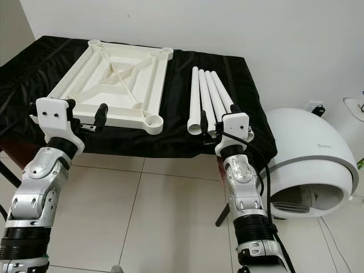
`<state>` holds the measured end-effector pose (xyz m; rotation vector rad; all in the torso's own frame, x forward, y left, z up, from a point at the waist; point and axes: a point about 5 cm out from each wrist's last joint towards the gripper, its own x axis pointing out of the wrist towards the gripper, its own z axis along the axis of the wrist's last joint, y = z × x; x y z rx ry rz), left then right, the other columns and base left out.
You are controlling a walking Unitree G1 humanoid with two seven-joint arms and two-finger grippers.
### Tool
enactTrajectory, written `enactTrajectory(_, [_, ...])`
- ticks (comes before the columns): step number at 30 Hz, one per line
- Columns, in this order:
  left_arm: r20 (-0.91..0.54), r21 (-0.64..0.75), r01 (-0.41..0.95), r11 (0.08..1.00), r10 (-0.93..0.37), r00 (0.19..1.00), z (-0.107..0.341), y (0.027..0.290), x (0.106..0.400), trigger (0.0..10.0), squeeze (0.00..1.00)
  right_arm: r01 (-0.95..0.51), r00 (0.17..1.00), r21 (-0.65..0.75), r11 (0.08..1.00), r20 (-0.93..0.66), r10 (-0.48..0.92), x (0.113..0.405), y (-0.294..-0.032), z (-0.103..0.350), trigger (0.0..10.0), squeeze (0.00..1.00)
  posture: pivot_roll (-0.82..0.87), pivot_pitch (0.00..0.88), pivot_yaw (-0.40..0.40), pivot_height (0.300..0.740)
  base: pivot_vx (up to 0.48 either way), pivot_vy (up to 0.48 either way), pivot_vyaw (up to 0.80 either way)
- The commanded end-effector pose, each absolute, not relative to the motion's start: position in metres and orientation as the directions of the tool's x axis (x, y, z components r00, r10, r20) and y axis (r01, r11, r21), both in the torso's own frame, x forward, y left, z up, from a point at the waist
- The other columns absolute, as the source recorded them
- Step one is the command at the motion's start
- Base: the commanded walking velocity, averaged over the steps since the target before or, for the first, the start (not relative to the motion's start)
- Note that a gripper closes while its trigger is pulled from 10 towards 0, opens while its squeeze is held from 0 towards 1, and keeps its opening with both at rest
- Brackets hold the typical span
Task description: Building children table
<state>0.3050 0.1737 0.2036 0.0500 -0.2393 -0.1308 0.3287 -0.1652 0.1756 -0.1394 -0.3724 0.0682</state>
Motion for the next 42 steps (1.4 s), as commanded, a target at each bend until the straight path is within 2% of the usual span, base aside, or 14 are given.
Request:
enactTrajectory(1, [0.220, 0.075, 0.168, 0.983, -0.181, 0.959, 0.2026, 0.1705, 0.3040, 10.0, 0.00, -0.024, 0.928, -0.136, 0.990, 0.364, 0.073, 0.3297, -0.1671, 0.1789, 10.0, 0.00, 0.01, 0.018, -0.036, 0.740, 0.000, 0.000, 0.00])
enactTrajectory(15, [0.212, 0.022, 0.154, 0.988, -0.155, 0.965, 0.2014, 0.1737, 0.3010, 10.0, 0.00, -0.031, 0.924, -0.155, 0.987, 0.373, 0.088, 0.3261, -0.1670, 0.1797, 10.0, 0.00, 0.01, 0.029, -0.039, 0.740, 0.000, 0.000, 0.00])
enactTrajectory(42, [0.222, 0.002, 0.147, 0.989, -0.143, 0.964, 0.2045, 0.1750, 0.3005, 10.0, 0.00, -0.045, 0.924, -0.172, 0.984, 0.367, 0.106, 0.3276, -0.1644, 0.1806, 10.0, 0.00, 0.01, 0.025, -0.046, 0.740, 0.241, 0.000, 0.00])
